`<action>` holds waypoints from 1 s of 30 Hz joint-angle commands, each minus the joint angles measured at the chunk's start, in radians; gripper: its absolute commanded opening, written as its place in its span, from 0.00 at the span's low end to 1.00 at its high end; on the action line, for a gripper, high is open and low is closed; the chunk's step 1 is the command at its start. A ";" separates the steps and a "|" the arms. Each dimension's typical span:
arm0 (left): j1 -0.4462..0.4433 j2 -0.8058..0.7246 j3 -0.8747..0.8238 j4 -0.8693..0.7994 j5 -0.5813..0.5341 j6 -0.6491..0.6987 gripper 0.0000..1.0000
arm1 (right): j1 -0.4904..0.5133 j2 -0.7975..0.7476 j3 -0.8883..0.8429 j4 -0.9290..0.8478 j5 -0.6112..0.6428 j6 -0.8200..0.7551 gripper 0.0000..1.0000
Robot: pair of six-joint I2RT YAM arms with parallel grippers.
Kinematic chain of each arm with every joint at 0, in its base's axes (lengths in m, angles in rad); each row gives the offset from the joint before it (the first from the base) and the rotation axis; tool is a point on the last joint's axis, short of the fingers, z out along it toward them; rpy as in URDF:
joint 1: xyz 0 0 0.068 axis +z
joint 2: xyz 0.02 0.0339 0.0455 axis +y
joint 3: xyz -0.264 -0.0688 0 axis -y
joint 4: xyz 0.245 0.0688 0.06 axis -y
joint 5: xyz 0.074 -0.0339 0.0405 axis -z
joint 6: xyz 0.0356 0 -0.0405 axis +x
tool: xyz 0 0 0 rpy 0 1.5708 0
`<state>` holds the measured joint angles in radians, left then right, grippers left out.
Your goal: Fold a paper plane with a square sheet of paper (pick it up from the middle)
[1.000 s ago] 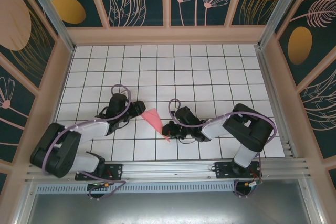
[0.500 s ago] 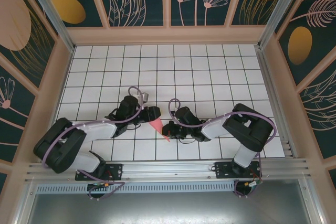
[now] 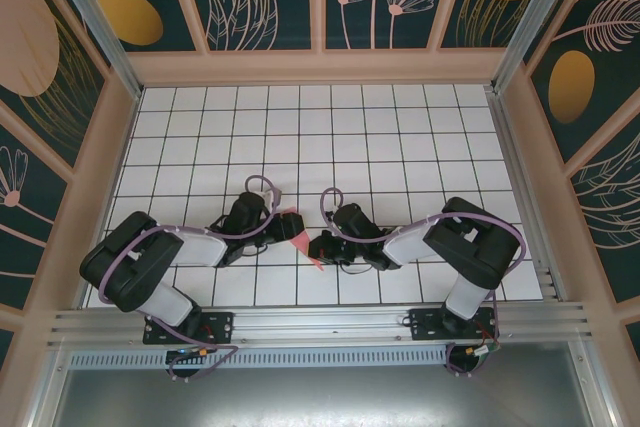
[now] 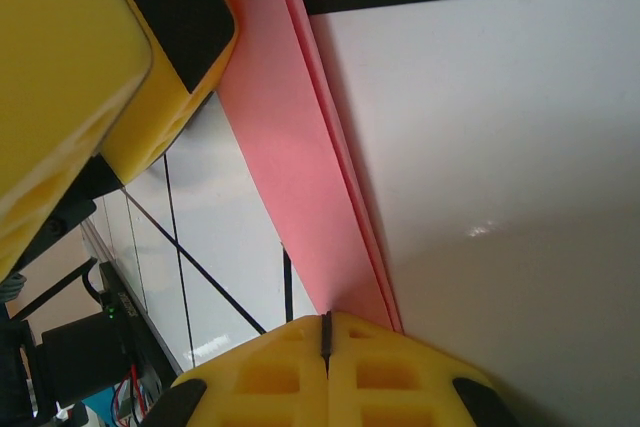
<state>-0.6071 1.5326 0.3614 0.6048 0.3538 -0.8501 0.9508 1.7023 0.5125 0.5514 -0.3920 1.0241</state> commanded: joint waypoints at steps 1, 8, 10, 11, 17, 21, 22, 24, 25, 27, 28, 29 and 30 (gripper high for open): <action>0.072 0.011 -0.047 -0.056 -0.120 0.035 0.48 | 0.015 0.051 -0.035 -0.174 0.016 -0.006 0.04; 0.134 -0.030 -0.014 -0.147 -0.148 0.108 0.49 | 0.014 0.054 -0.035 -0.175 0.019 -0.006 0.04; 0.146 -0.043 -0.005 -0.167 -0.166 0.125 0.49 | 0.015 0.054 -0.036 -0.173 0.021 -0.002 0.03; 0.151 -0.050 -0.004 -0.179 -0.185 0.136 0.49 | 0.016 0.052 -0.039 -0.170 0.020 0.000 0.04; 0.173 -0.095 0.010 -0.247 -0.256 0.184 0.50 | 0.019 0.048 -0.053 -0.160 0.025 0.010 0.04; 0.173 -0.187 0.020 -0.291 -0.257 0.192 0.52 | 0.022 0.047 -0.056 -0.150 0.026 0.015 0.03; 0.173 -0.222 0.026 -0.307 -0.255 0.189 0.52 | 0.022 0.048 -0.054 -0.150 0.027 0.015 0.04; 0.173 -0.291 0.027 -0.311 -0.229 0.177 0.53 | 0.022 0.047 -0.051 -0.150 0.030 0.016 0.03; 0.173 -0.326 0.024 -0.295 -0.195 0.166 0.52 | 0.022 0.048 -0.049 -0.150 0.031 0.018 0.04; 0.171 -0.366 0.010 -0.234 -0.103 0.134 0.47 | 0.023 0.046 -0.040 -0.147 0.041 0.027 0.04; 0.170 -0.373 0.003 -0.192 -0.050 0.110 0.44 | 0.023 0.045 -0.037 -0.139 0.043 0.033 0.04; 0.164 -0.368 -0.002 -0.161 -0.006 0.091 0.41 | 0.023 0.046 -0.035 -0.134 0.044 0.037 0.04; 0.156 -0.357 -0.002 -0.141 0.030 0.080 0.39 | 0.023 0.045 -0.031 -0.130 0.048 0.039 0.04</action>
<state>-0.4397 1.1660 0.3702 0.3897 0.2459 -0.7254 0.9554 1.7046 0.5083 0.5697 -0.3843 1.0435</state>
